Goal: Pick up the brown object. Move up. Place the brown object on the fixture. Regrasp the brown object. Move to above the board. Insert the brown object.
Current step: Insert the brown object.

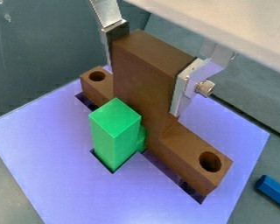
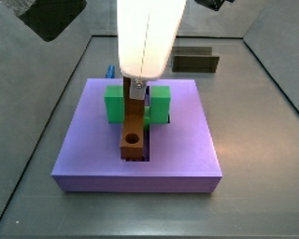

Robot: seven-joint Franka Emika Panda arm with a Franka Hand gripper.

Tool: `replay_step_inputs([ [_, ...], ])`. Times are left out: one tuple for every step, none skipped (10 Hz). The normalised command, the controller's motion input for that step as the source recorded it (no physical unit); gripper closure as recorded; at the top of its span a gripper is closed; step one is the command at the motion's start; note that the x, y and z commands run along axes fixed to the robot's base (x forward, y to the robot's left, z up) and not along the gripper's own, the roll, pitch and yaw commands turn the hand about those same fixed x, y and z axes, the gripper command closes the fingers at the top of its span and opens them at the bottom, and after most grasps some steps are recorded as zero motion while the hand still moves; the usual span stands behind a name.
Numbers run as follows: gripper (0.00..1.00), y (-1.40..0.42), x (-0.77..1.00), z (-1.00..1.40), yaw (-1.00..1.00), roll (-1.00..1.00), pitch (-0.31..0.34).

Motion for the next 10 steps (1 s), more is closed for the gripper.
replay_step_inputs([
  [1.0, 0.0, 0.07, -0.09, 0.0, 0.03, 0.02],
  [1.0, 0.0, 0.06, -0.11, 0.0, 0.01, 0.009],
  [1.0, 0.0, 0.15, -0.05, 0.0, 0.0, 0.031],
  [1.0, 0.0, 0.17, -0.01, 0.0, 0.0, 0.036],
  [1.0, -0.03, 0.17, 0.0, 0.0, 0.0, 0.037],
  [1.0, -0.02, 0.2, 0.0, 0.0, 0.0, 0.027],
  [1.0, 0.0, 0.12, -0.09, 0.0, 0.0, 0.009],
  [1.0, 0.0, 0.0, -0.25, 0.0, 0.0, 0.0],
  [1.0, 0.0, -0.06, -0.33, 0.0, 0.0, -0.029],
  [1.0, 0.0, -0.03, -0.33, 0.0, 0.0, -0.023],
])
